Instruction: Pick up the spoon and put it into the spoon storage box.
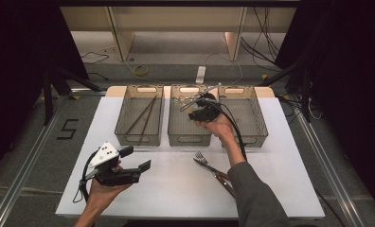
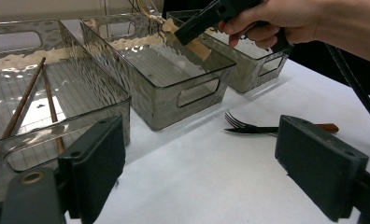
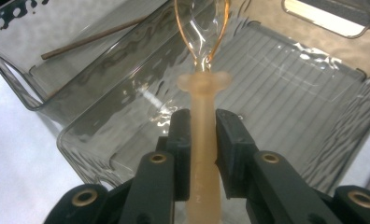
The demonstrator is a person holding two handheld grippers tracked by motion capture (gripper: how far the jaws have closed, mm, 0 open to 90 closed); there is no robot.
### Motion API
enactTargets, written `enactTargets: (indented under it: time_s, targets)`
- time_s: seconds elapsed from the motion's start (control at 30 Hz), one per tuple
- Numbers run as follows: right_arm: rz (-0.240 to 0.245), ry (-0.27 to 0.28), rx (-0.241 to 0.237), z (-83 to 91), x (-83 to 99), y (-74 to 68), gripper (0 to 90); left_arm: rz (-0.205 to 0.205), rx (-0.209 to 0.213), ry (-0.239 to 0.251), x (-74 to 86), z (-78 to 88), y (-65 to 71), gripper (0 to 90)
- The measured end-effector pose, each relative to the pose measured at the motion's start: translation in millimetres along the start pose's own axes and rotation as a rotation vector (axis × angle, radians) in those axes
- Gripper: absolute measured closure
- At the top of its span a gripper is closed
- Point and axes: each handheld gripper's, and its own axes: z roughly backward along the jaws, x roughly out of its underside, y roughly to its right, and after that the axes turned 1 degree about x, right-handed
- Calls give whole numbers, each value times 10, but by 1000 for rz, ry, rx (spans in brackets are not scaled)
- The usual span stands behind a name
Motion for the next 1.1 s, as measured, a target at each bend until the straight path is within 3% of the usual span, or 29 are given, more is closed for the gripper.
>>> enactTargets:
  time_s: [0.1, 0.23, 0.43, 0.73, 1.1]
  targets:
    - [-11, -17, -13, -26, 3, -15, 757, -1, 0, -1, 0, -1, 2, 157]
    - [-35, -32, -67, -14, 2, -17, 630, 1, 0, -1, 1, 1, 1, 157]
    - [2, -26, -58, 140, -6, -40, 540, 1, -2, 0, 0, 4, -1, 157]
    - [111, -43, -94, 513, 97, -150, 372, 8, -7, -1, 4, 2, -6, 157]
    - [216, -85, -81, 779, 357, -249, 314, 7, -10, 0, 6, -1, -9, 157]
